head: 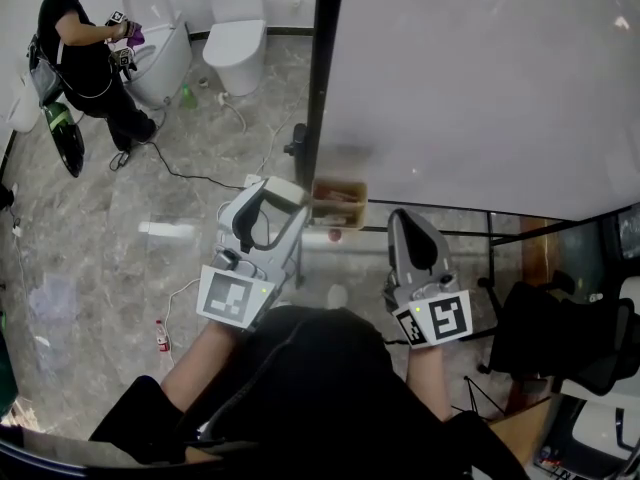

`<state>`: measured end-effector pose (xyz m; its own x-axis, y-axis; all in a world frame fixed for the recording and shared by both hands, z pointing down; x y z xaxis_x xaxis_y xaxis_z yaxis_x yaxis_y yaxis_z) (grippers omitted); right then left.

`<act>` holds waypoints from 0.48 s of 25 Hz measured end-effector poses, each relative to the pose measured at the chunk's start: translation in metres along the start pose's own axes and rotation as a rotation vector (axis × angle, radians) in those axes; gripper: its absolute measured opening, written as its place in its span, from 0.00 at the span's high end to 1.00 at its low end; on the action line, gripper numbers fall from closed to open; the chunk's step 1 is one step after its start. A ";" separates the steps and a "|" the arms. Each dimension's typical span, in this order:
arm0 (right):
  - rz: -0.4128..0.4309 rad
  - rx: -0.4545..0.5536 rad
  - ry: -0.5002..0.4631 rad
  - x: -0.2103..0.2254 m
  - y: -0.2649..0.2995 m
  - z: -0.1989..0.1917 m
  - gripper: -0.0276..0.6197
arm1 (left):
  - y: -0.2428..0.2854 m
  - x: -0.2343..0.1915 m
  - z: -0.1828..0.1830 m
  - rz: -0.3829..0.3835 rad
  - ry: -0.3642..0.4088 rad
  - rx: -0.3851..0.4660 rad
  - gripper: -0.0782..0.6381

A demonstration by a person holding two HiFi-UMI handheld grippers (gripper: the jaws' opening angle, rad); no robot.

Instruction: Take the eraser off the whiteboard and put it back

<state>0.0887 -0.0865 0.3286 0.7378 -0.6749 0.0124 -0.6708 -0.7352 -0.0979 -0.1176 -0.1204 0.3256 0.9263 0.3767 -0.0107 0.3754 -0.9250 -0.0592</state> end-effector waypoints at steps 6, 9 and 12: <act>-0.005 0.003 -0.005 0.002 0.001 0.003 0.94 | 0.003 0.001 0.001 -0.002 0.003 0.001 0.54; -0.013 -0.004 -0.009 0.004 0.002 0.002 0.94 | 0.005 0.002 -0.001 0.002 0.008 -0.003 0.54; -0.006 -0.012 -0.027 0.003 0.007 0.003 0.94 | 0.007 0.005 -0.003 0.003 0.009 -0.006 0.54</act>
<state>0.0870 -0.0934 0.3250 0.7438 -0.6683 -0.0141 -0.6668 -0.7403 -0.0858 -0.1099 -0.1251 0.3279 0.9276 0.3736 -0.0017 0.3730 -0.9263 -0.0529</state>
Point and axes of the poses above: the fingertips, and each gripper's own axes: y forward along the fingers, x to its right, z out of its top, the point moved 5 cm from there along -y, backward along the fingers, and after that the axes turned 14 degrees about z, right-handed, at the moved point
